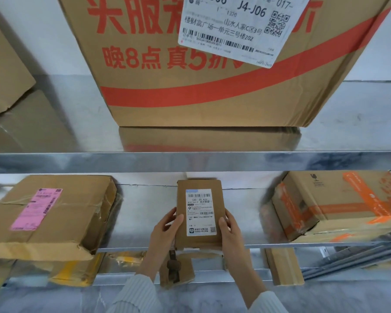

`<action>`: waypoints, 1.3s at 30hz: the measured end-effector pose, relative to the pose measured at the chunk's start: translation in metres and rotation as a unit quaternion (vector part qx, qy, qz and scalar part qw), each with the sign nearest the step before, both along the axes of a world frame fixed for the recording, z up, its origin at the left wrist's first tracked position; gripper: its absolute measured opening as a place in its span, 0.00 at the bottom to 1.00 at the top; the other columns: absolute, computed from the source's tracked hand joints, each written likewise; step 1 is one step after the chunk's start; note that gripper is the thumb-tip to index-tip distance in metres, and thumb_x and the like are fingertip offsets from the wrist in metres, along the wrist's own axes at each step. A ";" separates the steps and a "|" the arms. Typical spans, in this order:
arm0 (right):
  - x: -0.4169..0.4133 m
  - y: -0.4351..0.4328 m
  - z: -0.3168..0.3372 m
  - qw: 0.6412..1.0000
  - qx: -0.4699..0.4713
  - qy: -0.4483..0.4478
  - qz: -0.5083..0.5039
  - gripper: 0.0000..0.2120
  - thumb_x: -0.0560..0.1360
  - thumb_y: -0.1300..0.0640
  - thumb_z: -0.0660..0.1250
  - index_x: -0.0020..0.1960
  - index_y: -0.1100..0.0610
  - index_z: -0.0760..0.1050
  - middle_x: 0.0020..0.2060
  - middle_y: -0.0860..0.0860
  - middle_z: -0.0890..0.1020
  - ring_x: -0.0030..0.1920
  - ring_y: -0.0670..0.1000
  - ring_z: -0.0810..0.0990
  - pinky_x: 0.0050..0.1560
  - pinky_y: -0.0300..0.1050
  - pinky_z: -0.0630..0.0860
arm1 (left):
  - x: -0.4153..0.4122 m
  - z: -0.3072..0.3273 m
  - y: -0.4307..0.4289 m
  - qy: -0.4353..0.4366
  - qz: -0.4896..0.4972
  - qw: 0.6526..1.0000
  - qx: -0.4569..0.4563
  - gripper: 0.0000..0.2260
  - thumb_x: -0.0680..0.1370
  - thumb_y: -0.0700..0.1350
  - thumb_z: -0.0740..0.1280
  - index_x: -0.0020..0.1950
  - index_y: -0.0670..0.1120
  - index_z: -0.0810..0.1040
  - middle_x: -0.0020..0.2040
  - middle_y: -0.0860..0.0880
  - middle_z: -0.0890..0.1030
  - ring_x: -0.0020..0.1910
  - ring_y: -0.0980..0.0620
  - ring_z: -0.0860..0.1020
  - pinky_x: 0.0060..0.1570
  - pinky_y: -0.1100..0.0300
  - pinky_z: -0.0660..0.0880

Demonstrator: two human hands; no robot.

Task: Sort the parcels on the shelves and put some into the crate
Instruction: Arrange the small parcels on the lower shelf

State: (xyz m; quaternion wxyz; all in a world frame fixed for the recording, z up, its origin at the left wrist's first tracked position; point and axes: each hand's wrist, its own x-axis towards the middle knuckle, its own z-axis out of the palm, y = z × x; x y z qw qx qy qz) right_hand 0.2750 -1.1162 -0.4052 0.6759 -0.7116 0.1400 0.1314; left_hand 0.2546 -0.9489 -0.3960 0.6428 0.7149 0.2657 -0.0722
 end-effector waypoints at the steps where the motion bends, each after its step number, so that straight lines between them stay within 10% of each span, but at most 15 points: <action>1: 0.000 0.000 0.000 1.000 0.000 0.001 -0.001 0.15 0.83 0.53 0.56 0.69 0.46 0.67 0.58 0.50 0.79 0.57 0.50 0.79 0.53 0.44 0.78 | 0.003 0.001 0.001 -0.001 -0.007 1.000 0.001 0.16 0.77 0.51 0.67 0.64 0.57 0.73 0.57 0.51 0.81 0.53 0.51 0.81 0.47 0.58 0.81; 9: 0.000 -0.005 0.011 1.000 0.024 0.010 -0.011 0.16 0.82 0.59 0.58 0.68 0.46 0.69 0.58 0.52 0.80 0.56 0.52 0.80 0.48 0.43 0.79 | 0.014 0.005 0.012 -0.007 -0.041 0.999 0.035 0.18 0.79 0.47 0.65 0.68 0.53 0.71 0.57 0.54 0.80 0.50 0.57 0.79 0.43 0.69 0.76; 14: -0.011 -0.004 0.020 0.999 0.052 -0.007 0.006 0.16 0.82 0.59 0.58 0.64 0.40 0.69 0.55 0.44 0.82 0.54 0.46 0.82 0.48 0.41 0.81 | 0.009 0.016 0.015 -0.041 -0.048 0.994 0.085 0.20 0.78 0.46 0.66 0.70 0.54 0.70 0.56 0.57 0.78 0.53 0.57 0.76 0.58 0.58 0.74; 18: -0.010 -0.010 0.023 0.998 0.058 -0.027 -0.003 0.20 0.80 0.65 0.59 0.64 0.43 0.72 0.53 0.45 0.84 0.53 0.46 0.82 0.44 0.37 0.80 | 0.000 0.015 0.018 -0.068 -0.074 0.990 0.103 0.20 0.77 0.44 0.68 0.67 0.55 0.71 0.50 0.65 0.78 0.48 0.64 0.78 0.43 0.74 0.72; 32: -0.003 -0.019 0.026 0.995 0.060 -0.083 0.001 0.25 0.74 0.75 0.61 0.63 0.52 0.75 0.55 0.46 0.83 0.53 0.42 0.82 0.42 0.35 0.79 | 0.001 0.025 0.027 -0.112 -0.107 0.982 0.105 0.25 0.72 0.39 0.72 0.63 0.57 0.68 0.56 0.63 0.78 0.55 0.55 0.80 0.57 0.57 0.77; 39: 0.007 -0.012 0.015 0.993 -0.035 -0.113 0.022 0.22 0.76 0.66 0.64 0.67 0.49 0.74 0.58 0.45 0.82 0.60 0.48 0.79 0.59 0.50 0.79 | 0.006 0.015 0.016 -0.127 -0.081 0.986 0.073 0.29 0.71 0.37 0.73 0.64 0.57 0.65 0.58 0.59 0.77 0.59 0.56 0.77 0.60 0.59 0.75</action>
